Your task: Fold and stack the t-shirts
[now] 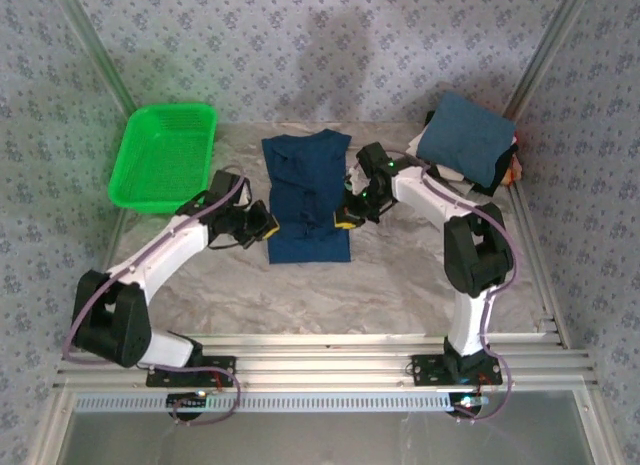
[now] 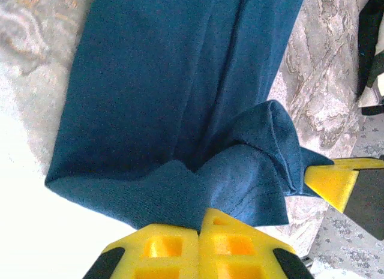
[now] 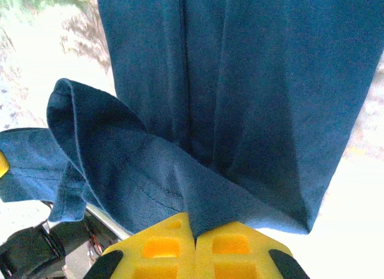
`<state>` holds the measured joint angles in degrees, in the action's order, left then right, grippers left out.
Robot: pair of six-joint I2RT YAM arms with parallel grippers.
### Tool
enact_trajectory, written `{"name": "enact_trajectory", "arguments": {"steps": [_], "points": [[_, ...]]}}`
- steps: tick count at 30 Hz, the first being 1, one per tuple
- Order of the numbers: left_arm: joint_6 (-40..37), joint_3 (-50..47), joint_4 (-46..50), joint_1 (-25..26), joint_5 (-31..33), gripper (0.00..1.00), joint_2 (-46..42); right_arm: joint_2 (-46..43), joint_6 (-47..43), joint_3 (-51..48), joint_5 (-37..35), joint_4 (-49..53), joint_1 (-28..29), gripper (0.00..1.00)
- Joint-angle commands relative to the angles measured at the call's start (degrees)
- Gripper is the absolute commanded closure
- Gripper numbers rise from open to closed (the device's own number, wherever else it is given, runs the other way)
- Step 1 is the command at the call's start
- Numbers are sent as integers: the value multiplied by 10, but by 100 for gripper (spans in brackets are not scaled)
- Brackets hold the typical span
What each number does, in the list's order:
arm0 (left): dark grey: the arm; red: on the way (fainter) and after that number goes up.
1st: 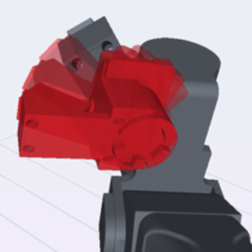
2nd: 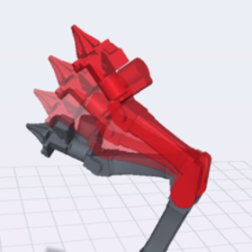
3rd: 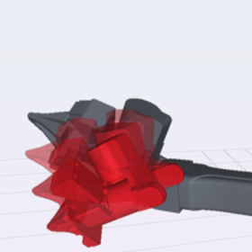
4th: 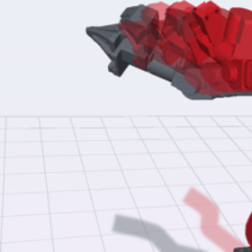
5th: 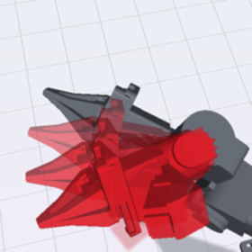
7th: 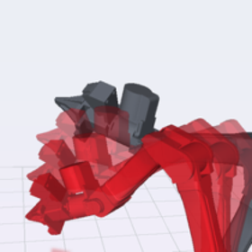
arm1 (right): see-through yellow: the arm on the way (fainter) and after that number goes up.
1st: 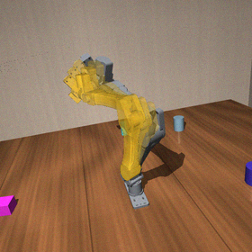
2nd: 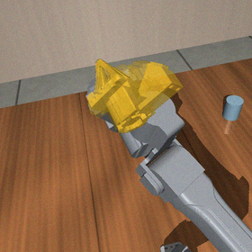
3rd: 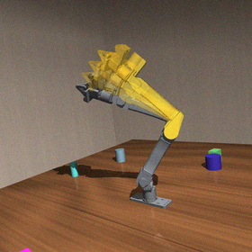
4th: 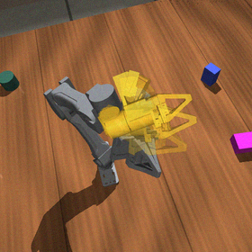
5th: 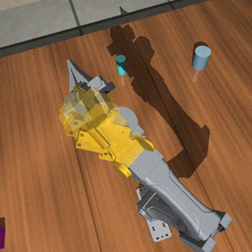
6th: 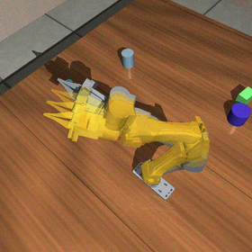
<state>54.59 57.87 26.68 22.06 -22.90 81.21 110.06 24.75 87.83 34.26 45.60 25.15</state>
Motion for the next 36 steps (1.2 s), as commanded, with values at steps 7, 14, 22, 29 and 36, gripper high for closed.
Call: {"name": "enact_trajectory", "arguments": {"steps": [7,14,22,29,36], "points": [[-70,107,26,-39,-42,100,91,96,-48,148,-10,78,-26,100],[-96,153,38,-67,-58,100,138,146,-61,229,-25,108,-40,100],[-127,224,54,-73,-71,100,209,181,-59,272,-36,117,-51,100],[-140,270,66,-78,-66,100,258,200,-50,283,-39,107,-58,100],[-148,282,66,-94,-64,100,278,229,-49,315,-45,110,-61,100]]}}
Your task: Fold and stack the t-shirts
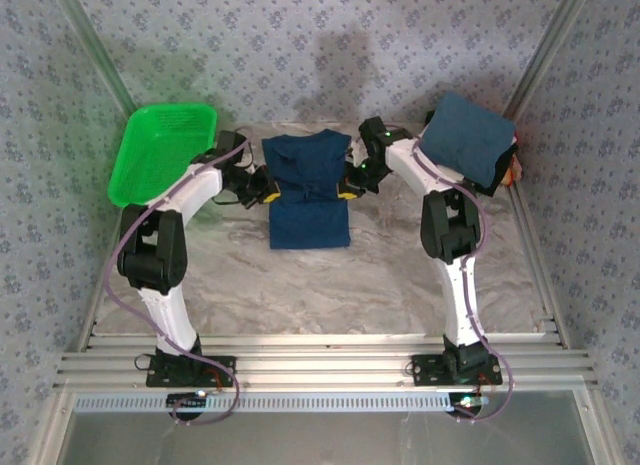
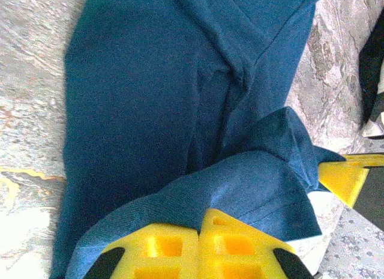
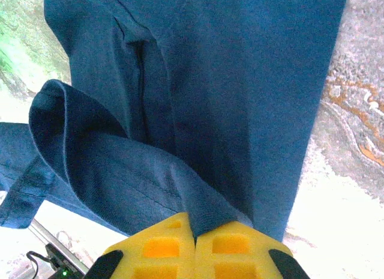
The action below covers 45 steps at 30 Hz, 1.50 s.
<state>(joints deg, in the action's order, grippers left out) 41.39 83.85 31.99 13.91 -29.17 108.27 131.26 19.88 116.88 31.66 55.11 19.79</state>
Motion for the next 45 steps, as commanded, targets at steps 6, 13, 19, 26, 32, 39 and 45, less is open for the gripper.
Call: {"name": "enact_trajectory", "arguments": {"steps": [6,13,19,26,32,39,45], "points": [[-19,36,7,-15,-7,100,31,40,5,44,-18,15,-10,100],[-23,58,6,-17,-6,100,68,67,8,72,-26,19,-14,100],[-25,78,-1,-18,-6,100,93,83,15,76,-31,13,-17,100],[-22,121,2,-19,-12,97,124,106,53,98,-26,-15,-26,96],[-2,204,15,-22,-31,69,143,114,166,120,37,-128,-57,68],[14,227,26,-46,-17,37,77,53,227,109,53,-192,-78,56],[-27,184,63,-59,-3,33,-8,-64,194,-46,38,-223,-70,56]]}}
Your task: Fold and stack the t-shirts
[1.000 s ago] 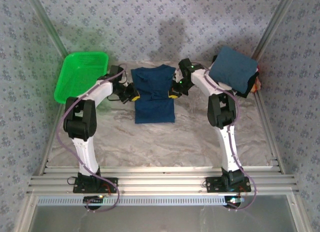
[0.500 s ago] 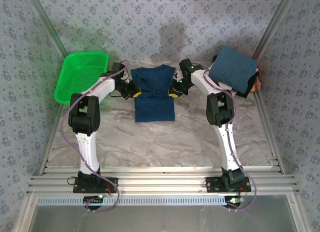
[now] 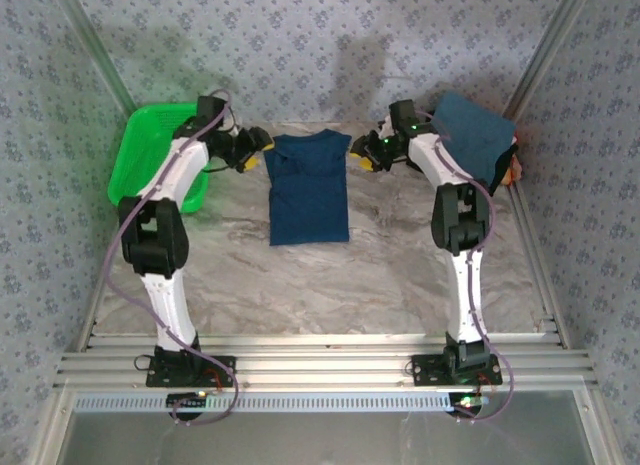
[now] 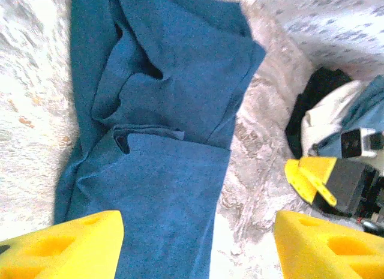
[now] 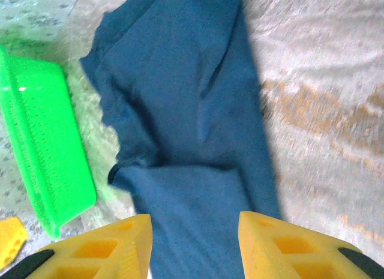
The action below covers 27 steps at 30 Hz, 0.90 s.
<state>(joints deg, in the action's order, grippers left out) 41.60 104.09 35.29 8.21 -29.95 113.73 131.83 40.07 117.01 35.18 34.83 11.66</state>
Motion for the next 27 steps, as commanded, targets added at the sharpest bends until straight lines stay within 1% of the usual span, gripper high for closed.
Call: {"name": "enact_trajectory", "arguments": {"steps": [1,3,5,7,11,13,15,18,20,22,24,27], "points": [[-35,-38,32,-2,4,32,-76,-89,-20,-78,-4,-20,14,56],[-44,-83,32,-2,9,32,-102,-122,-35,-134,0,-27,18,55],[-43,-157,15,0,1,32,-137,-163,-35,-201,-11,-38,26,53],[-44,-224,1,3,-5,32,-169,-194,-62,-262,-18,-43,35,51],[-26,-355,-52,7,-26,33,-230,-237,-70,-364,-15,-59,55,49],[-10,-403,-88,11,-46,33,-246,-251,-61,-408,-12,-78,62,49],[-4,-437,-99,19,-43,34,-257,-257,-49,-447,-6,-106,70,49],[15,-488,-138,32,-61,35,-264,-256,-48,-476,-6,-121,86,47],[30,-519,-160,34,-63,35,-265,-256,-45,-482,-10,-138,93,46],[44,-541,-186,34,-64,35,-266,-249,-34,-510,-9,-155,94,46],[62,-555,-213,34,-69,35,-262,-242,-23,-519,-7,-169,95,46],[70,-558,-226,37,-68,35,-248,-233,-16,-526,-6,-185,95,45]]}}
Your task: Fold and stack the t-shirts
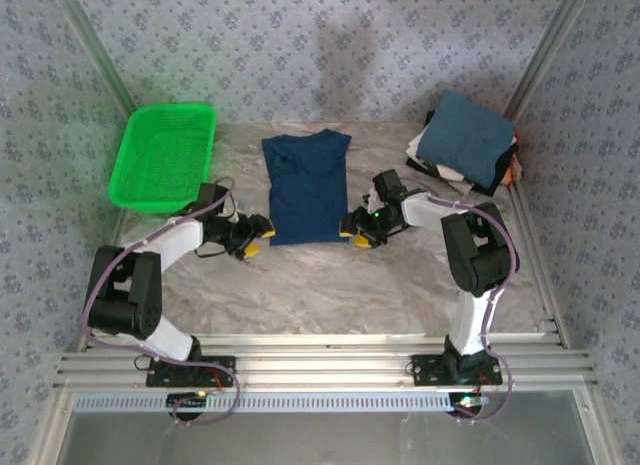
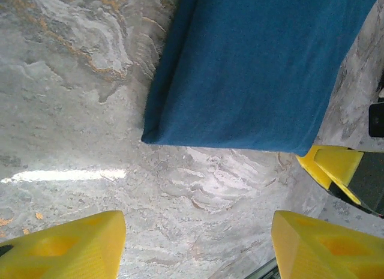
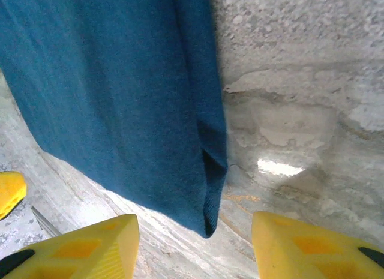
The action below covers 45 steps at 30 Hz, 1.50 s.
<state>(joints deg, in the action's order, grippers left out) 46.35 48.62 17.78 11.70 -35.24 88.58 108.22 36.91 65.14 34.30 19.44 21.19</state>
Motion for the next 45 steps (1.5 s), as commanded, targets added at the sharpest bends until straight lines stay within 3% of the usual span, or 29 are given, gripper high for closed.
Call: {"name": "enact_trajectory", "arguments": {"steps": [1,7,13,20,26,31,41,45], "points": [[25,-4,-56,2,-15,35,9,6,17,-7,5,-36,1,45],[58,-19,-117,3,-23,36,42,22,34,-3,19,-64,5,45],[57,-9,-100,10,-17,38,71,34,42,6,21,-70,11,46],[100,-6,-166,31,-29,39,113,45,48,15,22,-74,15,48],[95,26,-154,33,-15,42,134,54,54,24,22,-76,20,51],[86,61,-141,37,-19,57,163,68,66,27,20,-82,23,58],[49,61,-88,38,-7,99,148,71,81,63,21,-81,20,96],[25,41,-52,38,14,100,114,37,83,22,20,-67,20,100]]}}
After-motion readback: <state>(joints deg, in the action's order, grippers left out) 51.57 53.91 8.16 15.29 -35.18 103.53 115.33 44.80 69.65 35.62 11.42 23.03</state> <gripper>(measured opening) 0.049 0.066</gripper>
